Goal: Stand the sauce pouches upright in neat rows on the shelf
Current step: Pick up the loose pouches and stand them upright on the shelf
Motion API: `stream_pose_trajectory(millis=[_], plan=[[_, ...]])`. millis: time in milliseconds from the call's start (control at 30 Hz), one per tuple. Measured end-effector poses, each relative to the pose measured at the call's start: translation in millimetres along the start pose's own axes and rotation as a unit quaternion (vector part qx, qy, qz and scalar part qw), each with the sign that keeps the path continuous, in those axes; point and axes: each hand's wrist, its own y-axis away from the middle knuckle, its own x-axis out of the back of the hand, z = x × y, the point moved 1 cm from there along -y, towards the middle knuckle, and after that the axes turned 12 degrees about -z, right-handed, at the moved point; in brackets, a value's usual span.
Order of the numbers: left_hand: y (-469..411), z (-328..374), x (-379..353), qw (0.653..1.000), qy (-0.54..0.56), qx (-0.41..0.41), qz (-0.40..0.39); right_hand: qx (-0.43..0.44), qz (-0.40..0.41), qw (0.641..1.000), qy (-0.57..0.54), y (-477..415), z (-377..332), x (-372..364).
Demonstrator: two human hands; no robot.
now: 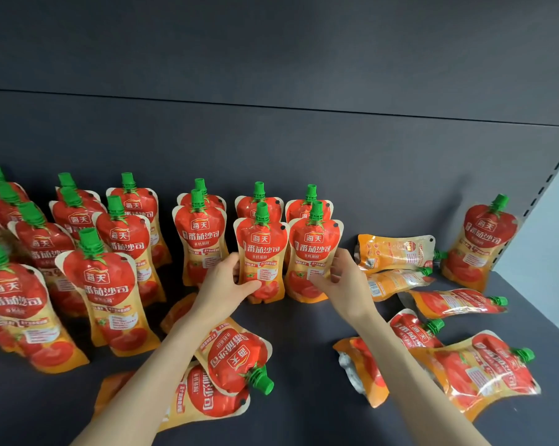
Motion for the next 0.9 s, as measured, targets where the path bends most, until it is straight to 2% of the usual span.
stream_pose_trajectory(millis=[167, 300, 400, 533, 700, 900], plan=[[26, 7, 0, 0.995, -0.039, 0.000, 0.087, -0.006, 0.013, 1.000, 0.007, 21, -6, 3], [64, 14, -4, 0.991, -0.078, -0.013, 0.104, -0.002, 0.038, 0.999, -0.001, 52, -16, 11], [89, 17, -15, 0.988, -0.131, 0.006, 0.083, -0.009, 0.042, 0.999, 0.020, 73, -16, 19], [114, 17, -35, 0.981, -0.179, 0.043, 0.052, -0.036, 0.010, 0.990, 0.137, 99, 2, 24], [130, 32, -57, 0.983, -0.178, 0.033, 0.027, 0.016, -0.067, 0.974, 0.216, 135, 18, 26], [134, 48, -68, 0.982, -0.172, 0.060, -0.055, 0.044, -0.090, 0.983, 0.153, 150, 16, 26]])
